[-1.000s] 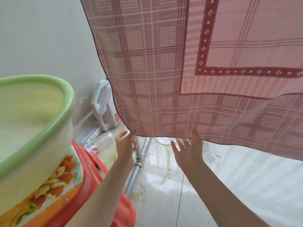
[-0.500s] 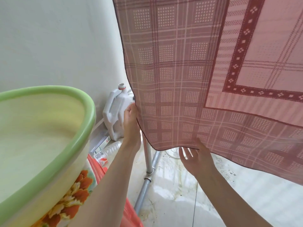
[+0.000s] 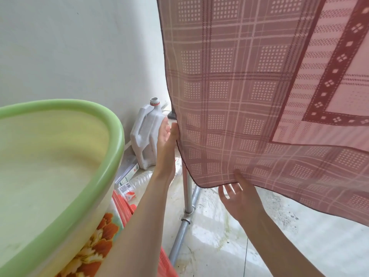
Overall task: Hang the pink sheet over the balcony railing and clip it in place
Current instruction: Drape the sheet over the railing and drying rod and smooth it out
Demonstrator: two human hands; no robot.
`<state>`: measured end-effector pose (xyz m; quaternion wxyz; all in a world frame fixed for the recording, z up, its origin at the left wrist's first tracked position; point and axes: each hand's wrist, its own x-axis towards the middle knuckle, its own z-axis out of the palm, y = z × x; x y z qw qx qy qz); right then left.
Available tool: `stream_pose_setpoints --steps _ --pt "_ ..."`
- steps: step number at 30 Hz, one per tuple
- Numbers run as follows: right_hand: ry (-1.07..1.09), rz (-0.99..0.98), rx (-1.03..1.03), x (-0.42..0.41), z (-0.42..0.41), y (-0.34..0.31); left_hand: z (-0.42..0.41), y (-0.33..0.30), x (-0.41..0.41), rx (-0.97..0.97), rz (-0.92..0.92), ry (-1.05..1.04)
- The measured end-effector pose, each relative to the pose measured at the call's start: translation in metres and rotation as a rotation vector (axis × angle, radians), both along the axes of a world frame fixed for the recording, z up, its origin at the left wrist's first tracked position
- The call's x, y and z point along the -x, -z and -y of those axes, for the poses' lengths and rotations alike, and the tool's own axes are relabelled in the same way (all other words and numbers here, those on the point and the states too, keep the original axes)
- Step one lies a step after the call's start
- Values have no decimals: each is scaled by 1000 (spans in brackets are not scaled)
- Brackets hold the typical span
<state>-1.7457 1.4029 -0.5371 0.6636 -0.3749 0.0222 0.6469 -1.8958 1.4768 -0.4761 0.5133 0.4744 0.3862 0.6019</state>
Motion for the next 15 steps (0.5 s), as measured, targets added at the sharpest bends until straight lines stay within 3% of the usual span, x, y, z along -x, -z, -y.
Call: stream_pose_setpoints --steps 6,15 --pt "-47 42 -12 69 -35 -6 -38 -10 63 -28 31 45" --pt "-46 29 -6 74 -34 -3 -25 13 69 -85 -9 -240"
